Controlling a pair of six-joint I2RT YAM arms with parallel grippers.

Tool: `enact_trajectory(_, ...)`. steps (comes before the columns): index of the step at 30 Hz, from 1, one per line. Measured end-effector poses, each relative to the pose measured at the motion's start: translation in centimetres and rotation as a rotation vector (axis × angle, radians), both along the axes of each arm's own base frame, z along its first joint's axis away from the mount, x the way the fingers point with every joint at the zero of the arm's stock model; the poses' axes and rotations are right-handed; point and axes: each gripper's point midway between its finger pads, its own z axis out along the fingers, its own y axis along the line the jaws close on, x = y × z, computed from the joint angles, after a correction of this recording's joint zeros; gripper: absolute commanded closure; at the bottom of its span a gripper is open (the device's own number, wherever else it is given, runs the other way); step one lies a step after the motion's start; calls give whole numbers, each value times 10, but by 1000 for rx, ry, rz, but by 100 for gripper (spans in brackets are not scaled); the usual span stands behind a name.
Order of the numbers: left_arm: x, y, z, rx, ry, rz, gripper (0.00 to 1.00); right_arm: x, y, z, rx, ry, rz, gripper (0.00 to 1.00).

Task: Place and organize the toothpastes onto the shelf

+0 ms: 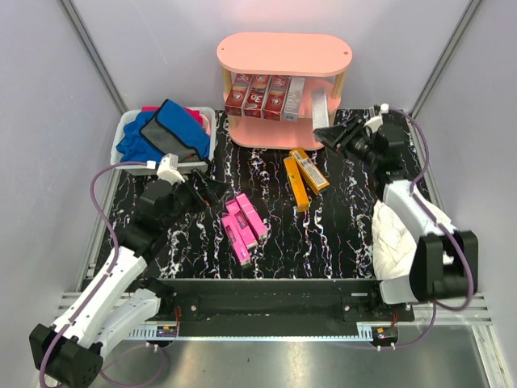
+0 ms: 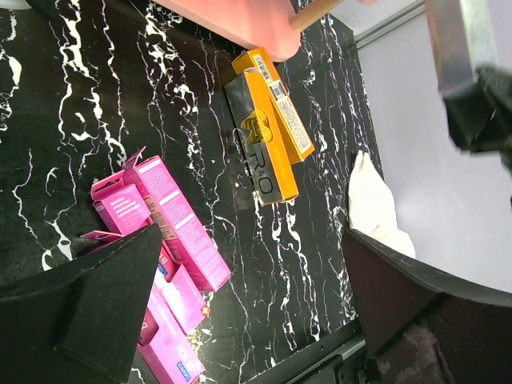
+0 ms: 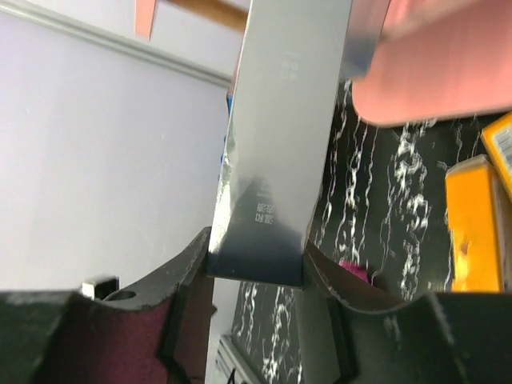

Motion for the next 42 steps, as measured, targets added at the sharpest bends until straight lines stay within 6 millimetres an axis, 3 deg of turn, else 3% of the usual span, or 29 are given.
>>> enact_trajectory(4,0,1,-6,10,9,3,1,42,-15,-1,42,28,-11,79)
enact_trajectory(8,-1,2,-11,17,16,5,1,84,-26,-18,97,93,-21,80)
enact_trajectory(14,-2,3,-15,29,18,2,1,127,-23,-43,164,169,4,81)
enact_trajectory(24,-4,5,-35,51,53,6,1,165,-11,-51,255,170,72,81)
enact_trajectory(33,-4,6,-36,53,55,8,1,164,21,-57,257,175,111,78)
enact_trajectory(36,-4,6,-36,53,55,8,1,166,23,-58,260,177,105,73)
enact_trajectory(39,-4,6,-36,54,55,10,1,166,23,-58,262,177,102,60)
enact_trajectory(41,-4,6,-36,53,54,11,1,167,23,-58,263,178,100,32)
enact_trajectory(42,-4,6,-36,54,52,12,1,166,23,-58,267,178,100,25)
